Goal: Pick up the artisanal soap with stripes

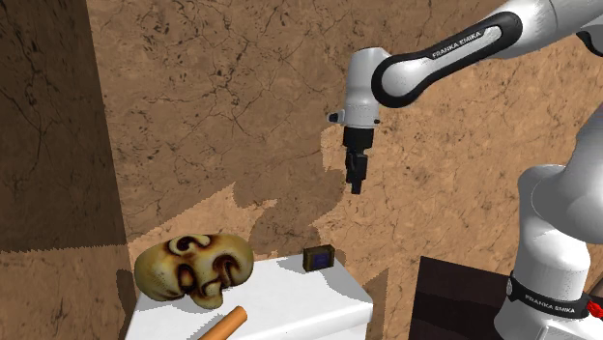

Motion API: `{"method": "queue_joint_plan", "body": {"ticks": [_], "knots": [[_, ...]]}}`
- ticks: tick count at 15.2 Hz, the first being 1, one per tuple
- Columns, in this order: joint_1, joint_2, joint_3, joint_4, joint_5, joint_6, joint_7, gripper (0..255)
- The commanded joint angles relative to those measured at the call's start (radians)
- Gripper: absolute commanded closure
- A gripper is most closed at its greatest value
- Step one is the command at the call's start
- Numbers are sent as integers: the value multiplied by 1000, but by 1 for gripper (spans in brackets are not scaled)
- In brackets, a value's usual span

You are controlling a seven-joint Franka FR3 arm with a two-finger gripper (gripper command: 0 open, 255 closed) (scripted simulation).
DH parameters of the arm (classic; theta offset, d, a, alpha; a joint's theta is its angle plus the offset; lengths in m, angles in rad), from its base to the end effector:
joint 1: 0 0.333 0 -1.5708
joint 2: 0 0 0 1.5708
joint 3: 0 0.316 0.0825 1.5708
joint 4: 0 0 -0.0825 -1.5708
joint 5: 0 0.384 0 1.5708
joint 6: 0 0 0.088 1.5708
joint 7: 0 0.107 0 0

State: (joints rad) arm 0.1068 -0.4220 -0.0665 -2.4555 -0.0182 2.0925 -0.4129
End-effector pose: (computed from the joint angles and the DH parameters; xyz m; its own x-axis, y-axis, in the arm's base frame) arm 0.4203 0.0152 0.4555 0.8913 0.4497 0.0578 0.4497 -0.8931 0.0134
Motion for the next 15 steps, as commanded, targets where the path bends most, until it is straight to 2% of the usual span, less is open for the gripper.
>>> {"method": "queue_joint_plan", "body": {"ticks": [1, 12, 15], "knots": [[15, 68, 2, 1, -4, 63, -33, 0], [71, 453, 32, 56, -41, 362, -188, 0], [73, 499, 34, 57, -47, 404, -194, 0]]}}
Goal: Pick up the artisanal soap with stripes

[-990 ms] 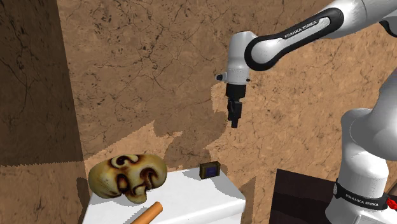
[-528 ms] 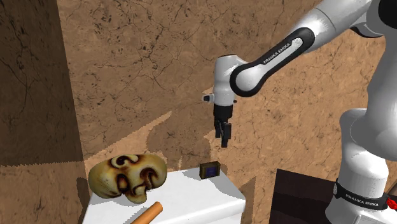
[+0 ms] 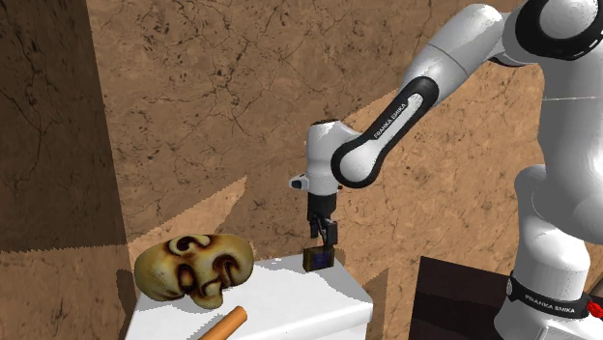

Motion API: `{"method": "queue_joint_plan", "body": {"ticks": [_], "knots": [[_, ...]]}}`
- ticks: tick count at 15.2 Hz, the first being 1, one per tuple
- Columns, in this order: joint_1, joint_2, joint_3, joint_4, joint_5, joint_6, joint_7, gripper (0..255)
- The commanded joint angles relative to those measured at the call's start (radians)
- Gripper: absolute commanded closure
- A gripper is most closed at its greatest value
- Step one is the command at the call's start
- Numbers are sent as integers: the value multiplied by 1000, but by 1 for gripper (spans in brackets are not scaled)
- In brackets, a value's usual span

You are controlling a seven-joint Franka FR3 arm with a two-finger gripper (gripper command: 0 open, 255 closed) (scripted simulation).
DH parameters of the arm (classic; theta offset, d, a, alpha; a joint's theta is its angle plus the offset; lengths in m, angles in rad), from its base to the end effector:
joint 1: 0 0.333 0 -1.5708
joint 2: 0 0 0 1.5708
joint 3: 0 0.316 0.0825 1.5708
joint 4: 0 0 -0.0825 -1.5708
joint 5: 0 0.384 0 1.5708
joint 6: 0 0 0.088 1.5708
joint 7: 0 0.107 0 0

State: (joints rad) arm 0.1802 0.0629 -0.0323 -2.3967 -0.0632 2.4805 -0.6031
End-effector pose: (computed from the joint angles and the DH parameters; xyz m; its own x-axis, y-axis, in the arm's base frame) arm 0.4930 0.0736 0.2920 0.6964 0.7176 -0.0074 0.7171 -0.6954 0.0457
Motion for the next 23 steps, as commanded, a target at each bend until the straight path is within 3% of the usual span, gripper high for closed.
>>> {"method": "queue_joint_plan", "body": {"ticks": [1, 7, 8, 17, 23], "knots": [[0, 25, 0, -4, -2, 30, -3, 0], [0, 78, -1, -12, -5, 91, 1, 0], [-1, 79, -1, -13, -5, 92, 0, 255], [0, 78, -1, -12, -5, 91, 1, 255], [0, 9, 0, -1, -2, 10, -4, 255]]}}
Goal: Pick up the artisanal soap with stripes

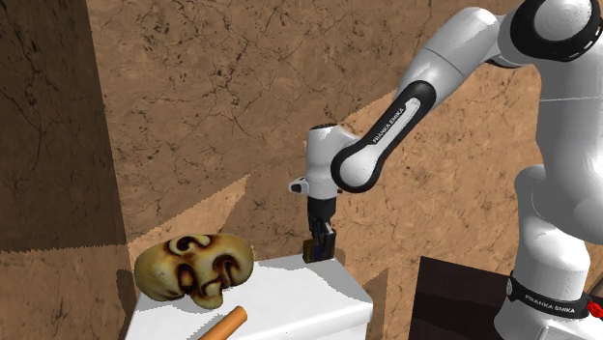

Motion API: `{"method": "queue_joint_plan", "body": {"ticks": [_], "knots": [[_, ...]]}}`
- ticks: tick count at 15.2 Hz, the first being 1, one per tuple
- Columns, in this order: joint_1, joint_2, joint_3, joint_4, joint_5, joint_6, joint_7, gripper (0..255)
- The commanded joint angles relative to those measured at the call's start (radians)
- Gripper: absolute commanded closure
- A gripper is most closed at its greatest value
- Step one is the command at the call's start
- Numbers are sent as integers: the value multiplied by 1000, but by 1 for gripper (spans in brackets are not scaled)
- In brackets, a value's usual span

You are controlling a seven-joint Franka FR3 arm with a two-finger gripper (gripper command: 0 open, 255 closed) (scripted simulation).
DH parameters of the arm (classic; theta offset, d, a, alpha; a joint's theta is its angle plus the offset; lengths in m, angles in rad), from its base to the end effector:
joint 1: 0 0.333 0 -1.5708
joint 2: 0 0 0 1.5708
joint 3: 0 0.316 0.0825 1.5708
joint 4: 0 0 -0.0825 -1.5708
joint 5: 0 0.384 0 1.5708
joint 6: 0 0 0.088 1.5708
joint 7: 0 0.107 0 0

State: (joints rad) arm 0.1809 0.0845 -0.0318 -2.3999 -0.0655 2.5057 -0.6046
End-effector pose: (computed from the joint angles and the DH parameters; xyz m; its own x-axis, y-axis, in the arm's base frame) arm 0.4934 0.0745 0.2822 0.6924 0.7215 -0.0077 0.7210 -0.6914 0.0465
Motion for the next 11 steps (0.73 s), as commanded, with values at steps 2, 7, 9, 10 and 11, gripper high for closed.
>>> {"method": "queue_joint_plan", "body": {"ticks": [2, 7, 9, 10, 11], "knots": [[0, -34, 0, 8, 2, -42, -4, 255], [0, -84, 0, 26, 4, -111, -7, 255], [0, -103, 1, 35, 5, -138, -9, 255], [0, -104, 1, 36, 5, -140, -9, 255], [0, -104, 1, 36, 5, -140, -9, 255]]}}
